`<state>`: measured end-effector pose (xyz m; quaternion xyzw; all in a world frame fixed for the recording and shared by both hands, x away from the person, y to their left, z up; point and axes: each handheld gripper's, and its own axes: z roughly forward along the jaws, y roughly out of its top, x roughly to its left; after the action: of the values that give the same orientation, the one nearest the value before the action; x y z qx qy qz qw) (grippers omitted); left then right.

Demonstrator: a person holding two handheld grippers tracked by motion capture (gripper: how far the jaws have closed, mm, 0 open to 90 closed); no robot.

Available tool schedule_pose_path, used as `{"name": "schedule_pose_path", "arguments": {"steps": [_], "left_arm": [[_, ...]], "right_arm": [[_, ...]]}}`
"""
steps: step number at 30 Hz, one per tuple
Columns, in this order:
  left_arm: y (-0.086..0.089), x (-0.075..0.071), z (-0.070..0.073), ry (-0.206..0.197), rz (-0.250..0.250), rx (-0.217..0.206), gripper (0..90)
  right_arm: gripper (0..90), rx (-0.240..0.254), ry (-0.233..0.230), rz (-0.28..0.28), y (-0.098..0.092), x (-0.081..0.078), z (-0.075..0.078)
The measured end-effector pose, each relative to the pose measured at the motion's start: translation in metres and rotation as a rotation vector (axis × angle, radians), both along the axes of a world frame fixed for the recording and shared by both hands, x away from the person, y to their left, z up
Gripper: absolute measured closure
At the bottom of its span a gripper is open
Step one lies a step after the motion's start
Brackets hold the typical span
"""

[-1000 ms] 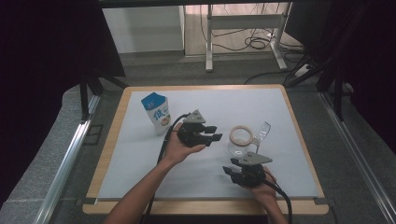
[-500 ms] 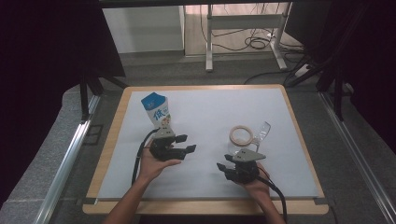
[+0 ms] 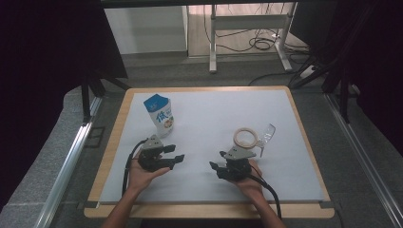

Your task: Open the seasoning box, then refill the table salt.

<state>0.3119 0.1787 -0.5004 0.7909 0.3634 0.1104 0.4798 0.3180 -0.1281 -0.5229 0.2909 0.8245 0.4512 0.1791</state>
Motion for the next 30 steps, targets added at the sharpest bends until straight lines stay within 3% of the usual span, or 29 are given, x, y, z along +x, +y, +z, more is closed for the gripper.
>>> {"name": "schedule_pose_path", "arguments": {"steps": [11,19,24,30], "left_arm": [[0.018,-0.002,-0.001,0.0,0.087,0.003,41.9],[0.049,-0.002,-0.003,0.012,0.174,-0.012,43.0],[0.068,0.011,0.002,0.006,0.231,-0.067,41.9],[0.075,0.043,0.017,-0.025,0.274,-0.07,41.3]], "right_arm": [[42.0,0.036,0.006,0.006,-0.005,0.004,0.002],[41.9,0.038,-0.013,0.014,-0.002,0.0,0.004],[41.9,0.034,-0.026,0.014,0.0,-0.002,0.004],[41.8,0.022,-0.025,0.014,0.001,-0.003,0.003]]}}
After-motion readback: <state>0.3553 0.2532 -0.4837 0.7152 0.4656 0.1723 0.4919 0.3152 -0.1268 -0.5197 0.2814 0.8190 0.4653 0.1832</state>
